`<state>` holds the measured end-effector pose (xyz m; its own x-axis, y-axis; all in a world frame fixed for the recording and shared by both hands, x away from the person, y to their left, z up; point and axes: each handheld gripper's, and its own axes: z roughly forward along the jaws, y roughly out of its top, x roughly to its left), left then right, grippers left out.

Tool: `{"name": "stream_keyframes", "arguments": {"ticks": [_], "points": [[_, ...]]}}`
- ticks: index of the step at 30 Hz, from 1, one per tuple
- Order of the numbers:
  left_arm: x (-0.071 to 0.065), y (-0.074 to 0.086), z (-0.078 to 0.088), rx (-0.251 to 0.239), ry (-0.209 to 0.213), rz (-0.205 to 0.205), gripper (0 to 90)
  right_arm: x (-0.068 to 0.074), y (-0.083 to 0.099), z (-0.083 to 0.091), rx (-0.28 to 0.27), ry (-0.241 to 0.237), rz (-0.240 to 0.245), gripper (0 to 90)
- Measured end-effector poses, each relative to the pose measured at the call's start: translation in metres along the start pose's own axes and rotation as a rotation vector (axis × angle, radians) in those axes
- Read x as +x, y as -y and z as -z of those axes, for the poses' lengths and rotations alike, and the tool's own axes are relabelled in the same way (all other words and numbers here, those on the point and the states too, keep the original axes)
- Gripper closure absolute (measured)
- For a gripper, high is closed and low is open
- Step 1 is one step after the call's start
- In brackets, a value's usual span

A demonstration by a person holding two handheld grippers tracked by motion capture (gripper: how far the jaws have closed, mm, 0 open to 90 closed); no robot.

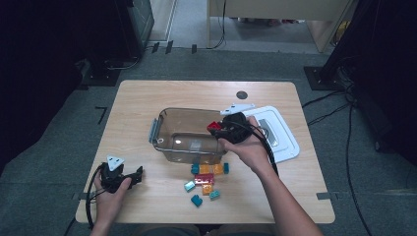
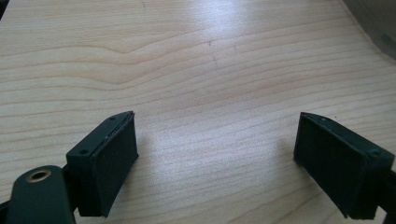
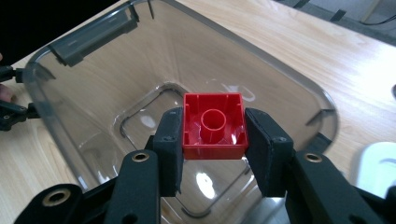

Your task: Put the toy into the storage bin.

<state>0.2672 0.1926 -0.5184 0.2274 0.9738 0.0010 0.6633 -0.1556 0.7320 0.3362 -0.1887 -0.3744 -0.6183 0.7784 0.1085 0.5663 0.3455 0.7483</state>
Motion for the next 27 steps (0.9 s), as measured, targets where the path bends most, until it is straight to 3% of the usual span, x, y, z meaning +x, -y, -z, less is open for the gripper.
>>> {"name": "stream_keyframes", "arguments": {"ticks": [4, 11, 19, 27], "points": [[0.0, 0.0, 0.0, 0.0, 0.001, 0.0, 13.2, -0.001, -0.002, -0.007, -0.005, -0.024, -0.019, 57.3], [0.0, 0.0, 0.0, 0.0, 0.001, -0.001, 13.2, -0.004, -0.003, -0.001, -0.013, -0.036, -0.034, 53.2], [0.0, 0.0, 0.0, 0.001, 0.002, -0.001, 13.2, -0.008, 0.004, 0.02, -0.032, -0.034, -0.037, 43.3], [0.0, 0.0, 0.0, 0.002, 0.001, -0.001, 13.2, -0.013, 0.023, 0.045, -0.049, -0.008, -0.059, 30.4]]}}
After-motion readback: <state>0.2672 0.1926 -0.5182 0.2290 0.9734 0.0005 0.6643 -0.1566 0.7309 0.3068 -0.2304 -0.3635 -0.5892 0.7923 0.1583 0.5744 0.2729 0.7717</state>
